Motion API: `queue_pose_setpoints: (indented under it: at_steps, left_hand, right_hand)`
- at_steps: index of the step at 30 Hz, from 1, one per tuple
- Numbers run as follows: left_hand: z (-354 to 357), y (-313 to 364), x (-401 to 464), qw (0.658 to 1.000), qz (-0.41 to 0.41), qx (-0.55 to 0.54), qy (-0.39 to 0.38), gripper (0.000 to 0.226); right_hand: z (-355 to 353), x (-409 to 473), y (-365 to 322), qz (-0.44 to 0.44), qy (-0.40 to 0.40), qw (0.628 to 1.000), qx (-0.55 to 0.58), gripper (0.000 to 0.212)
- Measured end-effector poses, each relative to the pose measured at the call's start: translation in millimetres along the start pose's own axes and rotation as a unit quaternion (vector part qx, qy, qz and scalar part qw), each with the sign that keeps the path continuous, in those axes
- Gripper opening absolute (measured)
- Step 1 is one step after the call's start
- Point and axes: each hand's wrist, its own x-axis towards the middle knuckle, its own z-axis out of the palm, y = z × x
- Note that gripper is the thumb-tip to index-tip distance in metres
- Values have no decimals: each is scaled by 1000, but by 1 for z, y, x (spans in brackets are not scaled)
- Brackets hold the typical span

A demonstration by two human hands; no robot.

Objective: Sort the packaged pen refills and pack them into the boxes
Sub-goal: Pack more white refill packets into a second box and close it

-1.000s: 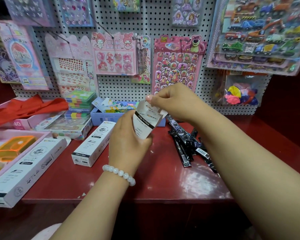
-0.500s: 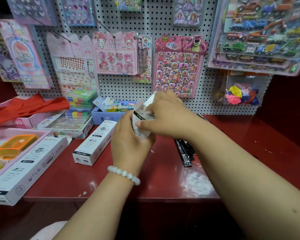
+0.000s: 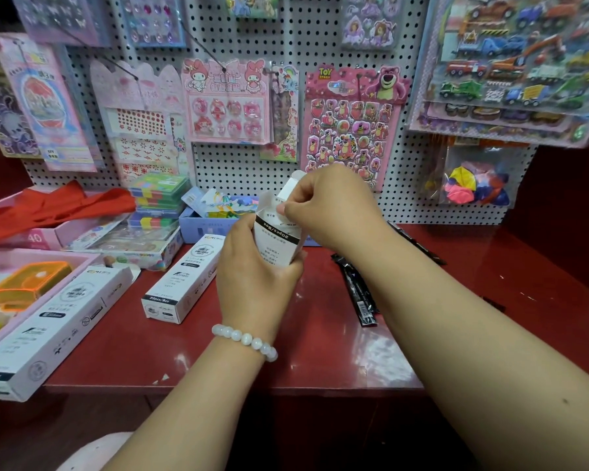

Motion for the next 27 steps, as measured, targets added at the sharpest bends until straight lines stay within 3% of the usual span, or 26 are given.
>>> queue_pose_setpoints:
  at_steps: [10, 14, 16, 19, 22, 27]
  left_hand:
    - [2, -1, -2, 1000, 11, -1, 1, 62]
    - [0, -2, 2, 1000, 13, -4, 28, 75]
    - [-3, 0, 4, 999, -13, -17, 34, 78]
    - [-4, -1, 6, 998, -23, -48, 15, 73]
    - [-5, -10, 11, 994, 19, -99, -51, 65]
    - [-13, -18, 20, 992, 30, -102, -69, 41]
  right_hand:
    - [-1, 3, 2, 2, -29, 999, 25, 24]
    - [7, 0, 6, 9, 70, 969, 238, 20]
    - [15, -11, 8, -24, 96, 957, 271, 17]
    - [33, -23, 13, -71, 79, 967, 230, 23]
    - [39, -20, 19, -79, 70, 975, 195, 28]
    - [46, -18, 22, -82, 58, 959, 264, 27]
